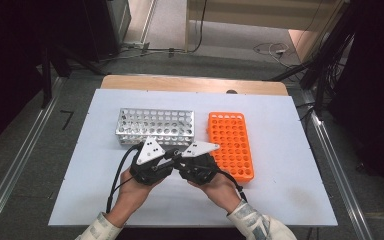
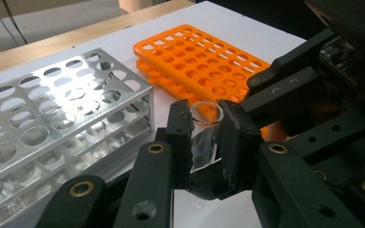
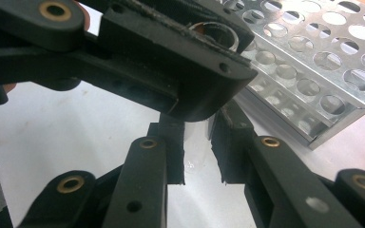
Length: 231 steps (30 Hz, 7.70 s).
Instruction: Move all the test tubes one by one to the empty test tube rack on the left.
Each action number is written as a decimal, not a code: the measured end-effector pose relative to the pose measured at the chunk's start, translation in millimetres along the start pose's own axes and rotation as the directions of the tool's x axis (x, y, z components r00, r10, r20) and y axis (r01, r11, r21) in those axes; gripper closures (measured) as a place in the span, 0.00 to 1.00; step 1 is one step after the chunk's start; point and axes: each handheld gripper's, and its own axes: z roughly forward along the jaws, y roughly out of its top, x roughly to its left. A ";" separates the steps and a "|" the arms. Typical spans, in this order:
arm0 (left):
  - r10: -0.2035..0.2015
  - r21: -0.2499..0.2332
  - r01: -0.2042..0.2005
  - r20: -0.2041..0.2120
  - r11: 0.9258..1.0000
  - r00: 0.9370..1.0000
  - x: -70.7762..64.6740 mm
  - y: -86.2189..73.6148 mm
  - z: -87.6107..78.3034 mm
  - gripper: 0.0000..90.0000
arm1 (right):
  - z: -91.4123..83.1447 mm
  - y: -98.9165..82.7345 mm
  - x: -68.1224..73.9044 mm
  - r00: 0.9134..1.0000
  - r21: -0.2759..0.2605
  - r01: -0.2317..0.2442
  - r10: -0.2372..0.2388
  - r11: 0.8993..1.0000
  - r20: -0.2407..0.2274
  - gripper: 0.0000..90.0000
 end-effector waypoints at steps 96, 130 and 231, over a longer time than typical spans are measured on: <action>-0.169 -0.084 0.153 -0.247 0.985 0.954 90.4 33.1 -14.4 0.84 | -45.3 -35.1 -60.2 0.983 -0.038 -0.132 0.135 0.991 0.121 0.23; -0.141 -0.080 0.122 -0.309 0.989 0.941 96.5 24.0 10.7 0.84 | -53.1 -39.8 -66.6 0.980 -0.045 -0.140 0.145 0.989 0.135 0.23; -0.233 -0.073 0.227 -0.493 0.971 0.838 89.3 -79.8 -78.9 0.21 | -142.2 -137.2 -139.0 0.868 -0.197 -0.258 0.316 0.946 0.382 0.21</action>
